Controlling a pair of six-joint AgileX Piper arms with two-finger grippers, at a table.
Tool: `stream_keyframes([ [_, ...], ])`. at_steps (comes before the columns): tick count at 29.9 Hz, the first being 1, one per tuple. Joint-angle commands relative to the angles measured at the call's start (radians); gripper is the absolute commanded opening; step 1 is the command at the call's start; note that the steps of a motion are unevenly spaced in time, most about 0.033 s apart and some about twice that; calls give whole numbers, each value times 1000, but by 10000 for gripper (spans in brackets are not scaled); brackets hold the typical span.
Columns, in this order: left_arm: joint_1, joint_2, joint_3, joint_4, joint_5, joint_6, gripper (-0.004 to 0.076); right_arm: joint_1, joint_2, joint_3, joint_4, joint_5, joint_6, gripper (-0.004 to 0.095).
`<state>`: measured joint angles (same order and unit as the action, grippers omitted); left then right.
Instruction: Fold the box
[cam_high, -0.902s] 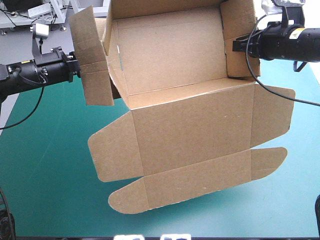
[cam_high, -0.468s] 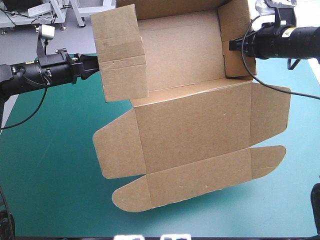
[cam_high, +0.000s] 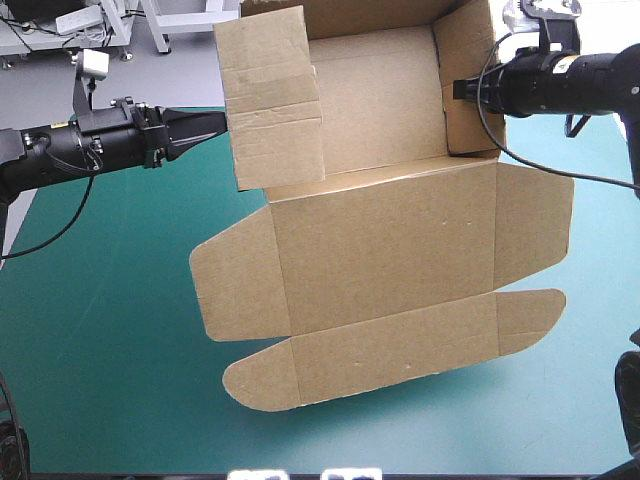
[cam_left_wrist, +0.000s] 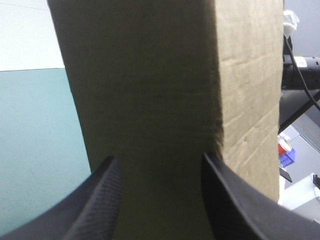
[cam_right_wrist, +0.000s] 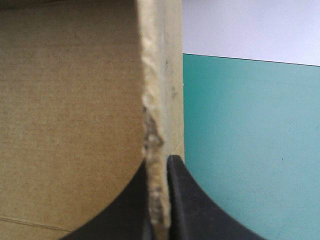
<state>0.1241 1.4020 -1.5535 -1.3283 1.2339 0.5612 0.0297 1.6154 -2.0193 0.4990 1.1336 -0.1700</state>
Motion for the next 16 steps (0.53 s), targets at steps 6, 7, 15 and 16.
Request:
stream_keyframes([
  [6, -7, -34, -32, -126, 55, -6, 398, -7, -32, -26, 45, -85, 4, -14],
  [7, -7, -34, -32, -131, 55, -6, 398, -7, -30, -26, 47, -85, 4, -14],
  [15, -7, -34, -32, -87, 39, -6, 398, -7, -29, -26, 78, -85, 4, -14],
  [16, -7, -34, -32, -83, 39, -6, 398, -7, -28, -26, 81, -85, 4, -14],
])
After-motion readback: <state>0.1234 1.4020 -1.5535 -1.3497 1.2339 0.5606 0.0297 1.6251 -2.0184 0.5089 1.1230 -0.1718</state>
